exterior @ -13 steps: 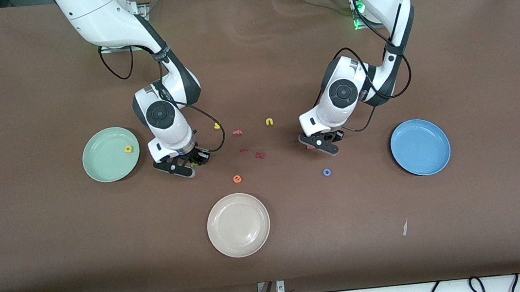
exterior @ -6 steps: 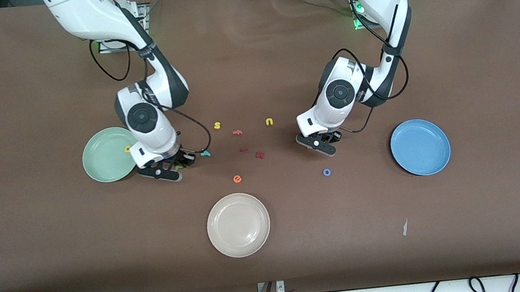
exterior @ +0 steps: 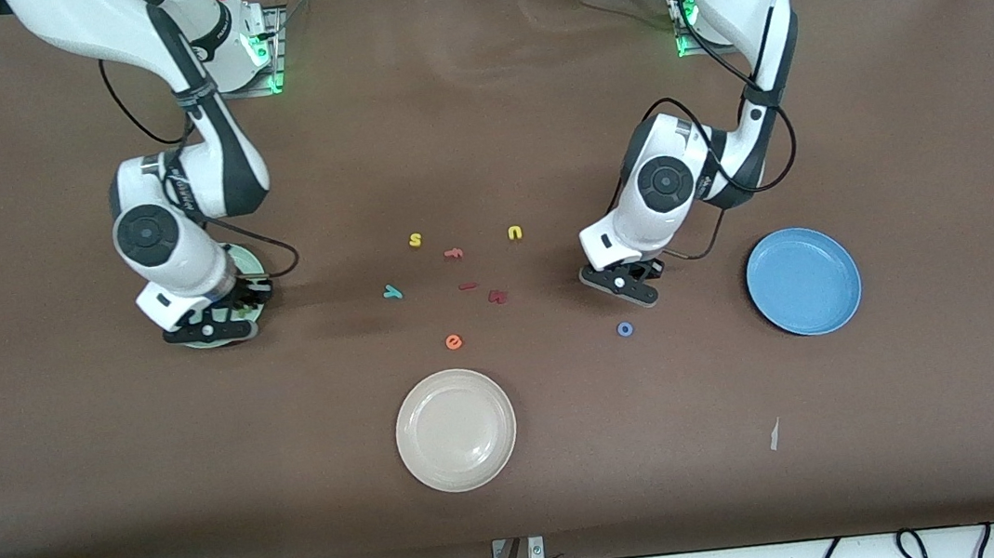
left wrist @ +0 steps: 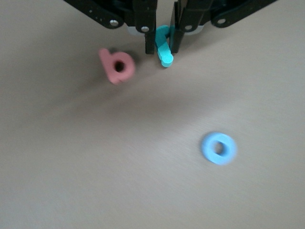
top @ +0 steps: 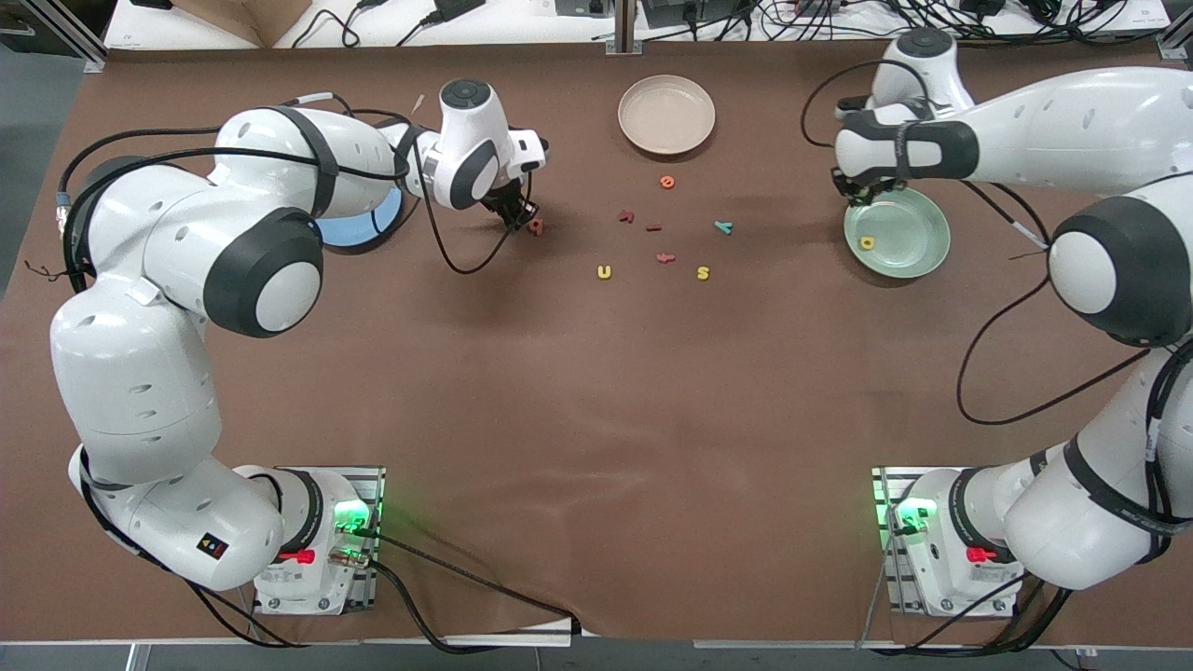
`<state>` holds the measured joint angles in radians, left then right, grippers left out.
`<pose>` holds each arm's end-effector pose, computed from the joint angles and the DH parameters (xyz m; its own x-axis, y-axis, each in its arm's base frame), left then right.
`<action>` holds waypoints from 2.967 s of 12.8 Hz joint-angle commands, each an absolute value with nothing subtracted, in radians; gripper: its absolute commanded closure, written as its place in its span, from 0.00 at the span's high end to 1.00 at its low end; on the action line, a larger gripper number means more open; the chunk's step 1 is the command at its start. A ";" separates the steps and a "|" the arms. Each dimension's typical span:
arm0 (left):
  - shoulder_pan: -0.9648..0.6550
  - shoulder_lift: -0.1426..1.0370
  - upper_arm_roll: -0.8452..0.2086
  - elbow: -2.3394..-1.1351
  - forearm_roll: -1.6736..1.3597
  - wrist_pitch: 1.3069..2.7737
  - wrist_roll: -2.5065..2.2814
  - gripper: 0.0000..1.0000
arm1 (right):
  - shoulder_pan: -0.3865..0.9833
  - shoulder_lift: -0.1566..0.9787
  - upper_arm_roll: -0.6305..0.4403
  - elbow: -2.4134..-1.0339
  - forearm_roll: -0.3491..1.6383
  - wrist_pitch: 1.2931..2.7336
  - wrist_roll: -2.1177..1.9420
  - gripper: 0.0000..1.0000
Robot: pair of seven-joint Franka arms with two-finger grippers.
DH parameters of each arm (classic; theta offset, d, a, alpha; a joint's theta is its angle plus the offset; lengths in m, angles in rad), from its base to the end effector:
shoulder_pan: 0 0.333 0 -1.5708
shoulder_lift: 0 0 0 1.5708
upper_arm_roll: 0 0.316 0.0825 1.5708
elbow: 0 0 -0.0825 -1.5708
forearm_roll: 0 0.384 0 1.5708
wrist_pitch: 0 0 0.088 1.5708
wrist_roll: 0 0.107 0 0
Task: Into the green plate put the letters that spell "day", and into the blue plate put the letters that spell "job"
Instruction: 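Place the d on the green plate while the left gripper places the j, then grasp the cyan y with the right gripper while the left gripper grasps the q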
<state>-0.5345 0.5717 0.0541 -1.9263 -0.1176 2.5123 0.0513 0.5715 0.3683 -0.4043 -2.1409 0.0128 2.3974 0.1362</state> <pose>0.5553 -0.2897 0.1912 0.9022 -0.4310 0.0165 -0.4313 -0.9013 0.0406 0.5549 0.0939 0.2373 0.9974 0.0350 -0.0633 0.0439 -0.9886 0.1438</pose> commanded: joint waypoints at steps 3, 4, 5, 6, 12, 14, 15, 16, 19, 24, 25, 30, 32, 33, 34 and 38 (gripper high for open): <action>-0.402 0.417 0.071 -1.944 -0.129 2.332 0.191 0.00 | 0.568 0.330 -0.488 -2.243 0.093 2.436 -0.008 0.96; -0.364 0.399 0.071 -1.959 -0.129 2.301 0.233 0.00 | 0.569 0.325 -0.485 -2.235 0.101 2.428 -0.008 1.00; -0.316 0.387 0.071 -1.985 -0.129 2.299 0.289 0.00 | 0.569 0.321 -0.480 -2.230 0.103 2.419 -0.008 1.00; -0.260 0.387 0.071 -1.996 -0.129 2.299 0.380 0.00 | 0.571 0.319 -0.473 -2.218 0.106 2.411 0.003 1.00; -0.170 0.402 0.100 -2.052 -0.107 2.361 0.528 0.05 | 0.607 0.400 -0.273 -2.005 0.106 2.301 0.458 1.00; -0.170 0.402 0.100 -2.051 -0.107 2.361 0.529 0.59 | 0.615 0.452 -0.223 -1.945 0.104 2.306 0.581 1.00; -0.172 0.402 0.097 -2.048 -0.107 2.361 0.529 0.63 | 0.620 0.480 -0.204 -1.909 0.106 2.306 0.606 1.00; -0.172 0.402 0.100 -2.046 -0.107 2.361 0.529 0.63 | 0.621 0.507 -0.198 -1.887 0.104 2.307 0.614 1.00; -0.190 0.397 0.092 -2.037 -0.120 2.356 0.517 0.61 | 0.646 0.541 -0.170 -1.876 0.106 2.367 0.679 0.87; -0.411 0.414 0.091 -2.000 -0.198 2.361 0.223 0.61 | 0.678 0.589 -0.156 -1.868 0.106 2.433 0.742 0.88; -0.438 0.423 0.091 -1.985 -0.198 2.361 0.171 0.61 | 0.681 0.597 -0.156 -1.868 0.106 2.436 0.744 0.88; -0.570 0.549 0.091 -1.872 -0.366 2.370 -0.003 0.60 | 0.698 0.612 -0.156 -1.868 0.106 2.465 0.750 0.87; -0.592 0.583 0.091 -1.859 -0.371 2.416 -0.050 0.59 | 0.698 0.620 -0.156 -1.867 0.104 2.476 0.749 0.87; -0.600 0.594 0.091 -1.858 -0.373 2.439 -0.069 0.58 | 0.699 0.626 -0.156 -1.864 0.106 2.505 0.749 0.87; -0.603 0.601 0.091 -1.853 -0.373 2.453 -0.096 0.58 | 0.701 0.629 -0.156 -1.864 0.106 2.514 0.750 0.87; -0.630 0.641 0.092 -1.827 -0.370 2.494 -0.156 0.58 | 0.706 0.638 -0.156 -1.867 0.106 2.514 0.747 0.87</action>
